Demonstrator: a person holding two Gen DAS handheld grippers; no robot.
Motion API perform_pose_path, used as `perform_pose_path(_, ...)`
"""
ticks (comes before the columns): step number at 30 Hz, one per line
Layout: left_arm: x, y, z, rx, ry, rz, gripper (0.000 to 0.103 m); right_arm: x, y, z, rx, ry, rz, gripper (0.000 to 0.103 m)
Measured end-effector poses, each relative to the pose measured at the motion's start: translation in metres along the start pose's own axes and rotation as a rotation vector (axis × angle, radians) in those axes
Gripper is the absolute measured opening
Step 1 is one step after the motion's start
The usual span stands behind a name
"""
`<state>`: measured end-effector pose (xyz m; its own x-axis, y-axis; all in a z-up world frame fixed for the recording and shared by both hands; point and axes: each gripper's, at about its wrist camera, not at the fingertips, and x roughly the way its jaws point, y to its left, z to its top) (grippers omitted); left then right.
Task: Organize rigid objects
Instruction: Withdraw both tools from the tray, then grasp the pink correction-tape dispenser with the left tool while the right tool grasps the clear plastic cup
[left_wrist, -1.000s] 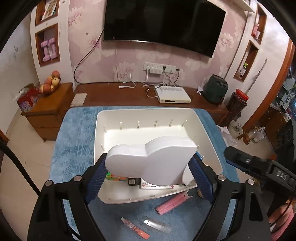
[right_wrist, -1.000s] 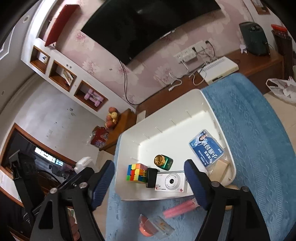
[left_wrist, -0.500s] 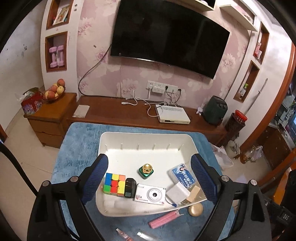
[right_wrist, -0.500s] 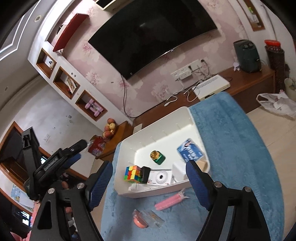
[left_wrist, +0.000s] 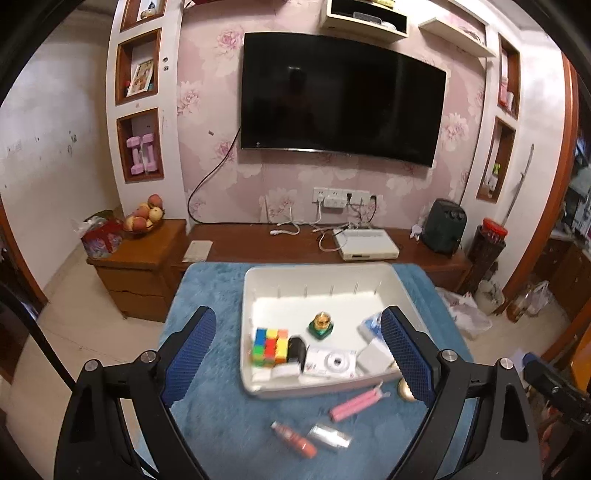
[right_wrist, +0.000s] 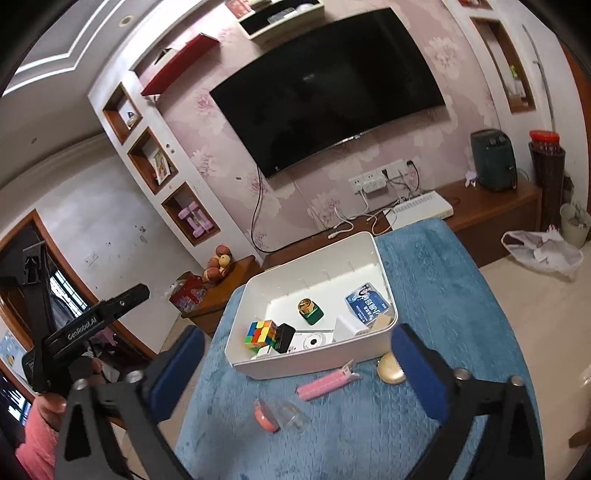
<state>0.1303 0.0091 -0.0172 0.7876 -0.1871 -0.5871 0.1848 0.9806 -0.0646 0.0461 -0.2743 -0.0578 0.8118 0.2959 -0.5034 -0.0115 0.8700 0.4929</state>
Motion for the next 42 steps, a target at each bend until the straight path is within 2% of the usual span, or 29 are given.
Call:
perform_pose_path(8, -0.017, 0.006, -0.034, 0.011, 0.087, 0.052, 0.092, -0.004, 0.014, -0.026, 0.034, 0.055, 0.006, 0.102)
perform_pose_path(17, -0.011, 0.023, -0.05, 0.042, 0.148, 0.05, 0.092, 0.022, 0.022, -0.042, 0.133, 0.168, -0.017, 0.102)
perform_pose_path(27, 0.02, 0.06, -0.059, 0.072, 0.253, -0.045, 0.092, 0.059, 0.035, -0.056, 0.277, 0.243, -0.071, 0.102)
perform_pose_path(30, 0.031, 0.066, -0.06, 0.087, 0.293, -0.067, 0.092, 0.072, 0.036, -0.064, 0.349, 0.277, -0.084, 0.102)
perform_pose_path(42, 0.07, 0.081, -0.078, 0.153, 0.422, -0.234, 0.092, 0.126, 0.029, -0.098, 0.625, 0.418, -0.148, 0.102)
